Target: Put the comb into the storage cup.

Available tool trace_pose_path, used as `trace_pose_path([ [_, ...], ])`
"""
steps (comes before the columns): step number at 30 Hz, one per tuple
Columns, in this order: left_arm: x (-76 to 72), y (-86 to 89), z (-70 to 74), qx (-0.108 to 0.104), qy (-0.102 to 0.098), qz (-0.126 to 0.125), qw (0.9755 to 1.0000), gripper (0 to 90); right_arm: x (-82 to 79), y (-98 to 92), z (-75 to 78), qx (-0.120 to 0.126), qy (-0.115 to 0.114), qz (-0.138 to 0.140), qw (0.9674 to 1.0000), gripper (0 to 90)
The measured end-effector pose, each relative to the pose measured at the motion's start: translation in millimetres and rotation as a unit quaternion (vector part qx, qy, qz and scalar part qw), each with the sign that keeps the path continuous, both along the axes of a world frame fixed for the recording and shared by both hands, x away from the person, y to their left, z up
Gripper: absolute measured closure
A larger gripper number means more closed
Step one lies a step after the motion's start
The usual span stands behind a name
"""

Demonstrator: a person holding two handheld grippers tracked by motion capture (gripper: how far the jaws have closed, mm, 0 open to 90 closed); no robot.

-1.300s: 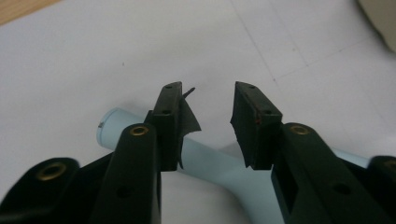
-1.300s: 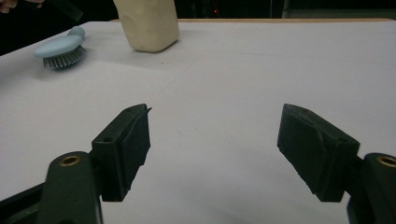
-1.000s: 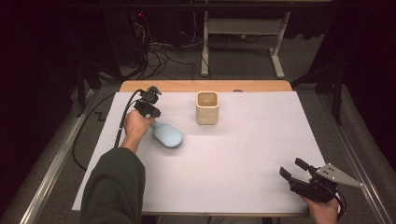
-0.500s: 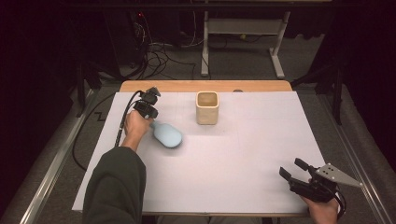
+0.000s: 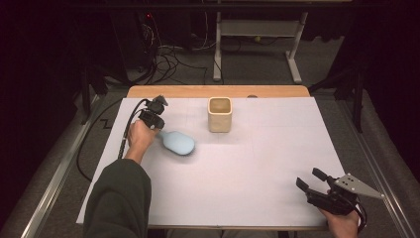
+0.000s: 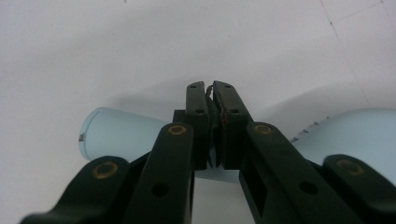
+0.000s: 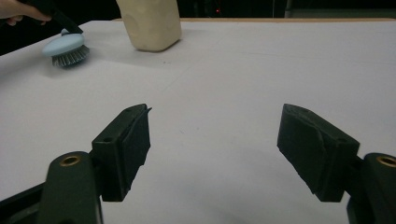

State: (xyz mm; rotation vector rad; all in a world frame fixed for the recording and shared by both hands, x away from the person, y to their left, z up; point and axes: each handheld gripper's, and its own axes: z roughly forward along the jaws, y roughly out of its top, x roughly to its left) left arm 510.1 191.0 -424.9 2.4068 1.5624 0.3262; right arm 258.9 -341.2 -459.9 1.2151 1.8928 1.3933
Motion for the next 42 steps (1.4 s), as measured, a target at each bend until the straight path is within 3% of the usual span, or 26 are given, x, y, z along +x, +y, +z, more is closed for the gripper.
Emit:
trace_pose_path([
  [16, -11.3, 3.4, -3.7, -0.014, 0.024, -0.010, 0.9996, 86.5, -1.3, -0.9, 0.5, 0.001, -0.002, -0.003, 1.0000, 26.3],
  [42, -30.5, 8.2, -6.1, -0.028, 0.043, -0.022, 0.9985, 87.1, -1.8, -0.1, 1.1, -0.002, -0.005, -0.003, 1.0000, 26.4],
])
